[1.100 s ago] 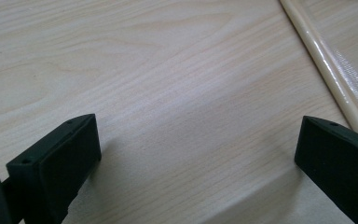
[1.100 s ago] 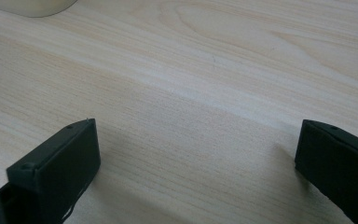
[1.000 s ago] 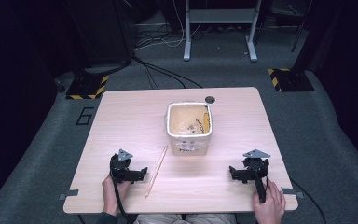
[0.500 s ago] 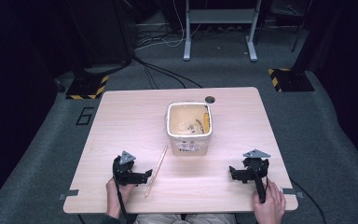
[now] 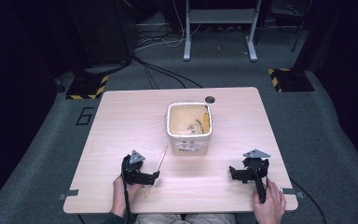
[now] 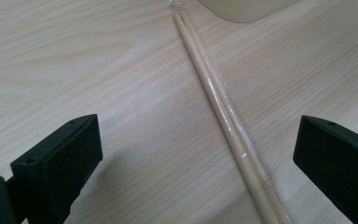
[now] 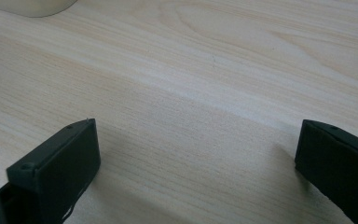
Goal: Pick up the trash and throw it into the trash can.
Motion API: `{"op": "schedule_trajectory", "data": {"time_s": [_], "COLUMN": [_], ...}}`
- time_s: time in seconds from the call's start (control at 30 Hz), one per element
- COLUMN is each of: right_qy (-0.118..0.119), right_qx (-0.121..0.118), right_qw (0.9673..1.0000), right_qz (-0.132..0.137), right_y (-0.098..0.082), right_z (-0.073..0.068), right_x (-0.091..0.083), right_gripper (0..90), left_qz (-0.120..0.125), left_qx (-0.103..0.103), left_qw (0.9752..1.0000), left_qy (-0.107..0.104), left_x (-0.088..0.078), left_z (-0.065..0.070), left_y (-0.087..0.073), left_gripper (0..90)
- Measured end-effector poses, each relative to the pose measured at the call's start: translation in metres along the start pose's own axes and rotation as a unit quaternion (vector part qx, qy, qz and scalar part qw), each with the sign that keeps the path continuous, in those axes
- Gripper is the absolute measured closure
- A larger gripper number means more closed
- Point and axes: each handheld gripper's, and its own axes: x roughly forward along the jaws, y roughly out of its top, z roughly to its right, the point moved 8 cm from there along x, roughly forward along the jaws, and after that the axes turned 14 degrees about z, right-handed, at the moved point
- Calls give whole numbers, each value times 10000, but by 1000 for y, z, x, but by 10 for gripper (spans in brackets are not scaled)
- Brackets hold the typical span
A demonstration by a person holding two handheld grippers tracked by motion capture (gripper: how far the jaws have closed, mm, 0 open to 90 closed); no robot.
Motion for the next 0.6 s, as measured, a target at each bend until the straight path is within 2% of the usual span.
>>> {"op": "schedule_trajectory", "data": {"time_s": [0.1, 0.3, 0.43, 0.47, 0.5, 0.6], "right_qy": [1, 0, 0, 0, 1, 1], "right_qx": [1, 0, 0, 0, 1, 1], "right_qw": [10000, 10000, 10000, 10000, 10000, 10000], "right_qz": [-1, 0, 0, 1, 0, 0], "right_y": [0, 0, 0, 0, 0, 0], "right_z": [0, 0, 0, 0, 0, 0], "right_x": [0, 0, 0, 0, 0, 0], "right_gripper": [0, 0, 0, 0, 0, 0], "left_qz": [-24, -54, -104, -136, -154, -186], "left_qx": [139, 125, 117, 203, 201, 251], "left_qw": [9999, 9999, 9998, 9997, 9996, 9995], "left_qy": [-61, -61, -91, -96, -79, -102], "left_x": [4, 6, 7, 7, 7, 7], "left_z": [6, 7, 8, 8, 8, 9], "left_y": [3, 4, 3, 3, 3, 2], "left_gripper": [60, 71, 148, 152, 156, 254]}}
